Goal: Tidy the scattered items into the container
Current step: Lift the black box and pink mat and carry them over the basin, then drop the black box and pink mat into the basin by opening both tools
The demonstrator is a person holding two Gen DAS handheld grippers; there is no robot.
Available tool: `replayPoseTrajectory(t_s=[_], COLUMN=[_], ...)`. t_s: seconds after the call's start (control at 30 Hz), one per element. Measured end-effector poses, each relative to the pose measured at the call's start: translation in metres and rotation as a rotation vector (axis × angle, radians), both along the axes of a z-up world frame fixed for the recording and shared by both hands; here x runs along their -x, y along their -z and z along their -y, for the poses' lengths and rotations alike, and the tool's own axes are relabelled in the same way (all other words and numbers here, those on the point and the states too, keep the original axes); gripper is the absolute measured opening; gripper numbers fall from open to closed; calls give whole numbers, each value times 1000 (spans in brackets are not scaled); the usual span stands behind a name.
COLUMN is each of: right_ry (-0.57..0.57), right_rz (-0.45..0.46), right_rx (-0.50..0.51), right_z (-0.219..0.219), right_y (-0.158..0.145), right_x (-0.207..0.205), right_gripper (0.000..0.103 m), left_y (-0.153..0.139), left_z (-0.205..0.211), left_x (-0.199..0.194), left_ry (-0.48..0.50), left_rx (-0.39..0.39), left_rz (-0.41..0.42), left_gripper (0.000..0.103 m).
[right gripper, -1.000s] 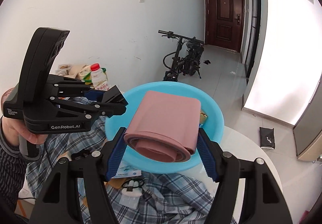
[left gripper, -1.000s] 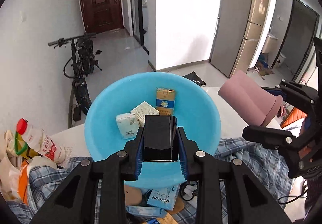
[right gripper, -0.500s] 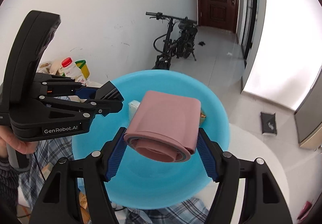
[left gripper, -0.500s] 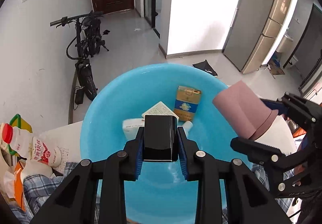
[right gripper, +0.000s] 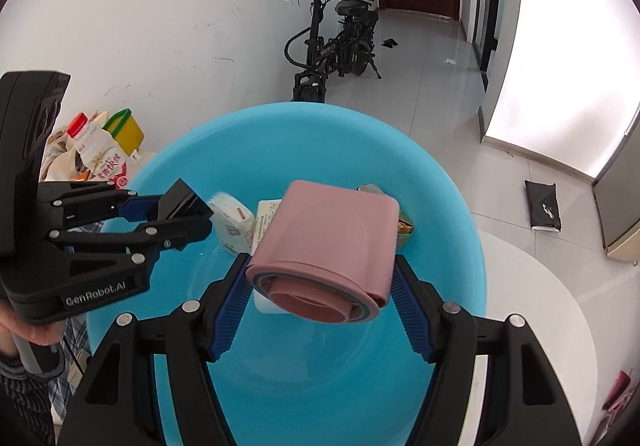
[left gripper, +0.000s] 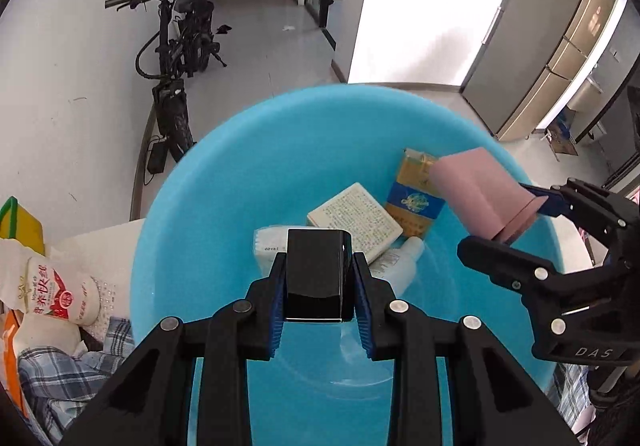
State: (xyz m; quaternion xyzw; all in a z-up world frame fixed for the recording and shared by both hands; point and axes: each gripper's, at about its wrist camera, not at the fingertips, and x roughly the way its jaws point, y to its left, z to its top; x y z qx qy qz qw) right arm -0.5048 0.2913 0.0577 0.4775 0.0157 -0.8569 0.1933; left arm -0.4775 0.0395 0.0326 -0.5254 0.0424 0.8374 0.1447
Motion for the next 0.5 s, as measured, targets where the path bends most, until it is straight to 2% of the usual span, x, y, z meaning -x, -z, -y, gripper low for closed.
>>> replayPoseTrajectory(t_s=[0.1, 0.27, 0.33, 0.37, 0.43, 0.5], right_ry=[-9, -18, -15, -14, -14, -11], right_rz=[15, 30, 29, 29, 26, 22], right_rx=[-11, -49, -52, -52, -52, -50], right_z=[2, 5, 4, 5, 4, 2], right_y=[7, 14, 15, 15, 14, 13], right_x=[6, 9, 11, 12, 11, 10], right_gripper=[67, 67, 67, 67, 67, 67], left_y=[11, 16, 14, 11, 6, 5], left_z=[-3, -2, -3, -2, -1, 1], left_x=[2, 4, 3, 1, -3, -3], left_ry=[1, 8, 12, 11, 6, 1], left_rx=[18, -13, 2, 1, 7, 5], left_rz=[13, 25, 18, -5, -47, -38], left_gripper=[32, 33, 57, 75, 78, 78])
